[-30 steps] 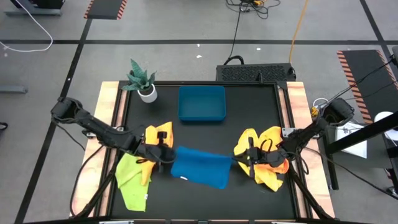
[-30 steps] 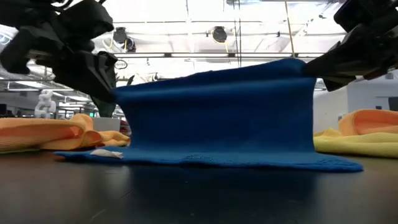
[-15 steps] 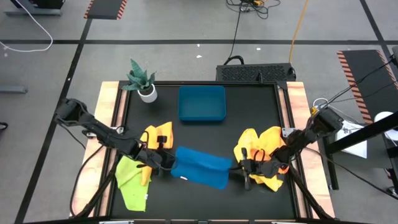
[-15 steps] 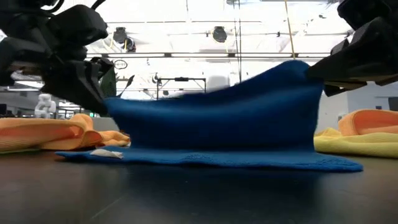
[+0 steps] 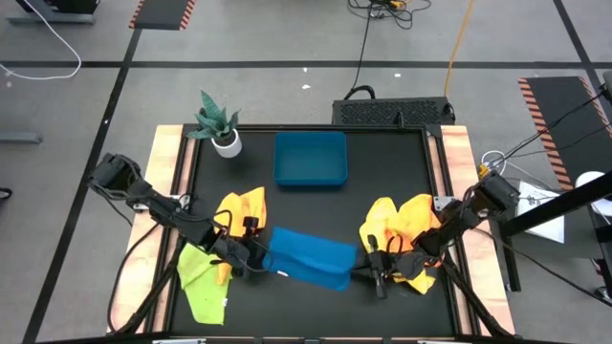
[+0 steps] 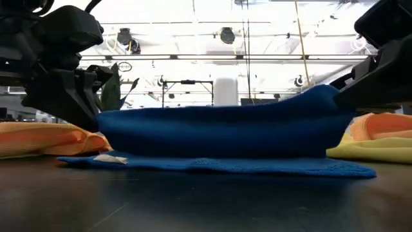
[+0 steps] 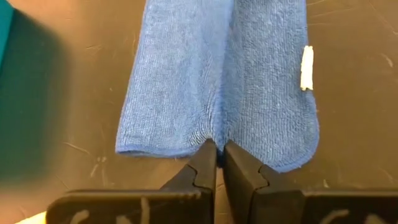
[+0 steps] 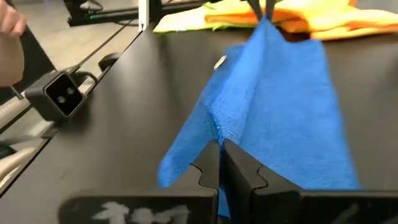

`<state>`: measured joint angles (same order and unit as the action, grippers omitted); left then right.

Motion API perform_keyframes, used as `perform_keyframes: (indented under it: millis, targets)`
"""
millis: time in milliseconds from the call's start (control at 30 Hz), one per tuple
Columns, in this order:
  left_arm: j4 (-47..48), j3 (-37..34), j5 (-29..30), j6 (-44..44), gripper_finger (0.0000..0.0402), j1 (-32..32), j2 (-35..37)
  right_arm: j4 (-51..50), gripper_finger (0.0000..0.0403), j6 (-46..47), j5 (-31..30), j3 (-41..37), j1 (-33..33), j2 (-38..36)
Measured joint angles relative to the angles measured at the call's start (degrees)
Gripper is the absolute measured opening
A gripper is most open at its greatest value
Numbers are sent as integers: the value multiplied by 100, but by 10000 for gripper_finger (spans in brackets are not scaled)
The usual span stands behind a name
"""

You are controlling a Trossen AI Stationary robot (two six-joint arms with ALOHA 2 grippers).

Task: Fold microfiber towels
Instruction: Fold the blue microfiber cloth

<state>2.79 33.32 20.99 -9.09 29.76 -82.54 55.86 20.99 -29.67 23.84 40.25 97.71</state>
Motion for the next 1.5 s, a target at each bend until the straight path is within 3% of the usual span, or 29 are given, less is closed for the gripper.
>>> perform_keyframes:
  millis: [200, 567, 933, 1133, 1267, 1500]
  targets:
    - [-5, 0, -136, -95, 6, 60, 0, 1, 0, -64, 460, 300, 0, 332]
    - [-153, 0, -452, -342, 66, 298, 0, -158, 7, -63, 780, 319, 0, 343]
    - [-290, 0, -564, -141, 85, 350, 0, -149, 88, -65, 1418, 319, 4, 343]
    - [-689, -2, -444, 127, 85, 263, 3, -211, 134, -344, 1125, 319, -32, 111]
    - [-1114, -2, -444, 380, 86, 111, 4, -468, 140, -430, 570, 319, -198, -237]
    - [-1906, -2, -607, 1013, 86, -273, 4, -1186, 141, -243, 405, 319, -625, -693]
